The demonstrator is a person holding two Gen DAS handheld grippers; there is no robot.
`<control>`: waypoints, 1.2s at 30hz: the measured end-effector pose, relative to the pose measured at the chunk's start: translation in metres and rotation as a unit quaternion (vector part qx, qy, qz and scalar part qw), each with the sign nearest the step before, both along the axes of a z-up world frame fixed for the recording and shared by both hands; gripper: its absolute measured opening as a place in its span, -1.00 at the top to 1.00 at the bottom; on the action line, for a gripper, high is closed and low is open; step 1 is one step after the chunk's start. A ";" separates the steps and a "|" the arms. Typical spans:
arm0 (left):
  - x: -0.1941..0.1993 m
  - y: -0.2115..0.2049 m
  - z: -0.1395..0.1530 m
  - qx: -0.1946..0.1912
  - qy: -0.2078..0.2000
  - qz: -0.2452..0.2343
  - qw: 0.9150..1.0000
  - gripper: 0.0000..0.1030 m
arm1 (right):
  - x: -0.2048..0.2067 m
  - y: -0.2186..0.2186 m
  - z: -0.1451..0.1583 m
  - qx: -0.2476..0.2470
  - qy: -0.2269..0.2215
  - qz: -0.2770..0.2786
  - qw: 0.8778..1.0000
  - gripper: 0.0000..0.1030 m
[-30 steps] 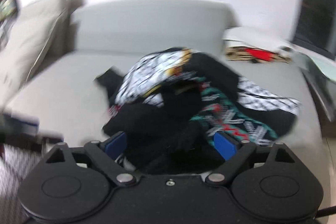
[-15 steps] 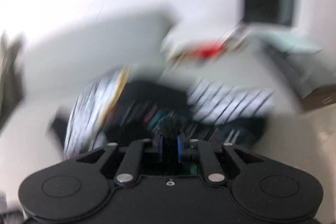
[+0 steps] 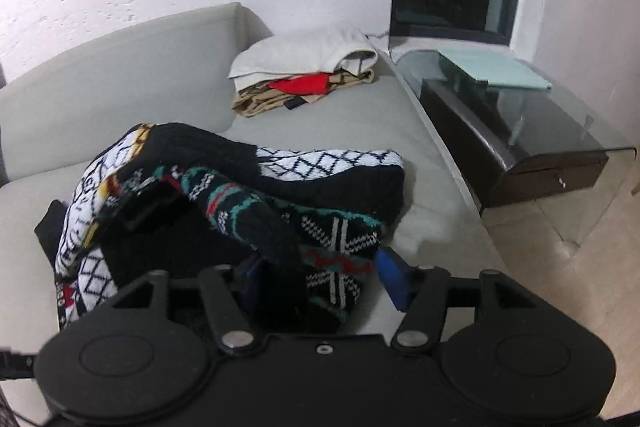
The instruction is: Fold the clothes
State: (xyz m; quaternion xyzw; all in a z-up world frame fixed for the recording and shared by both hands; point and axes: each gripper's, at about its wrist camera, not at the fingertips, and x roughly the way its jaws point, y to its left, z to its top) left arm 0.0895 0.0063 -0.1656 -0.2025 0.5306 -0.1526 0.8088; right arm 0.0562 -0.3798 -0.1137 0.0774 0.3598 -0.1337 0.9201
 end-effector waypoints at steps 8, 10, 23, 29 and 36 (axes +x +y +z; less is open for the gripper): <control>0.017 -0.014 -0.019 -0.056 0.035 0.028 0.997 0.18 | -0.015 -0.011 0.000 0.056 -0.037 -0.011 0.998 -0.14; 0.019 -0.018 -0.018 -0.050 0.024 0.027 0.998 0.41 | -0.017 -0.012 -0.002 0.065 -0.037 -0.014 0.997 -0.14; -0.022 0.074 0.101 0.103 -0.172 0.074 0.977 0.74 | -0.043 -0.001 0.020 0.120 -0.033 0.003 0.992 -0.28; -0.031 0.122 0.131 0.220 -0.194 0.083 0.952 0.65 | -0.045 0.038 0.010 0.162 0.001 0.059 0.985 -0.29; -0.091 0.135 0.124 0.231 -0.216 0.050 0.947 0.18 | -0.051 0.103 -0.007 0.216 0.045 0.150 0.964 -0.41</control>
